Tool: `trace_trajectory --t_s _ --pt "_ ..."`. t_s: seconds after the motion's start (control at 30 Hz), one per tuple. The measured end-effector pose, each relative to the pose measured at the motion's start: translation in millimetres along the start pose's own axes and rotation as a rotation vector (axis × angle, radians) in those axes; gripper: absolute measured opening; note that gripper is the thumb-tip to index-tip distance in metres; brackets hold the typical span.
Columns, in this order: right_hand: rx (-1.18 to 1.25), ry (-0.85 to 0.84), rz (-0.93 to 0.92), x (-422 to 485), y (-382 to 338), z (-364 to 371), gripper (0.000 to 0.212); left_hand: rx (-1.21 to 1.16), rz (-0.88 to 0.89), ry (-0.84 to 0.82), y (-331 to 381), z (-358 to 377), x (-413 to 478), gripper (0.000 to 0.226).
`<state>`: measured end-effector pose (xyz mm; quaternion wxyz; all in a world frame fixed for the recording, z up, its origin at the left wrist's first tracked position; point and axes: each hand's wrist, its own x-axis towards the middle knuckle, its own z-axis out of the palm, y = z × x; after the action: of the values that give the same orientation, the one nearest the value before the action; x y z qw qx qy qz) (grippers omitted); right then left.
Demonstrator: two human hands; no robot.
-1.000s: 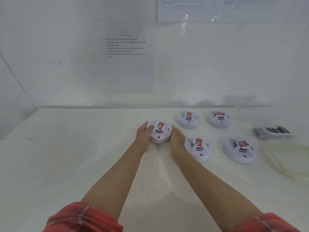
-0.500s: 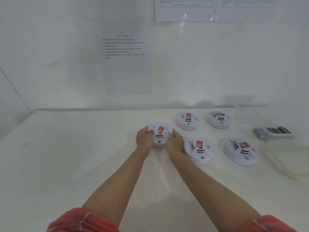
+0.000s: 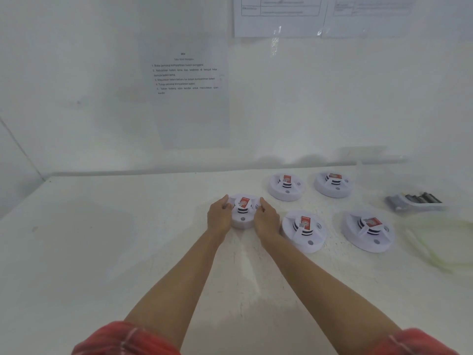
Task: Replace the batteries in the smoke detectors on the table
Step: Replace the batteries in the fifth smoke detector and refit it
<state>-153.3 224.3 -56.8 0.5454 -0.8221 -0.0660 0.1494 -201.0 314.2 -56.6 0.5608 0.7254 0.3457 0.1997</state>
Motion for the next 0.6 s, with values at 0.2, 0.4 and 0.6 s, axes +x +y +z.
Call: trace_trajectory --t_s 0.2,0.4,0.6 --pt "-0.440 -0.088 -0.168 -7.3 -28.3 -17.6 0.033 0.150 0.187 0.070 17.5 2.1 -3.8 0.038" --pt "-0.630 -0.069 -0.281 1.1 -40.1 -61.7 0.027 0.386 0.357 -0.051 45.7 21.5 -10.8 0.036" --pt "-0.756 -0.053 -0.277 14.0 -26.0 -129.1 0.038 0.513 0.420 -0.062 69.1 59.9 -28.0 0.036"
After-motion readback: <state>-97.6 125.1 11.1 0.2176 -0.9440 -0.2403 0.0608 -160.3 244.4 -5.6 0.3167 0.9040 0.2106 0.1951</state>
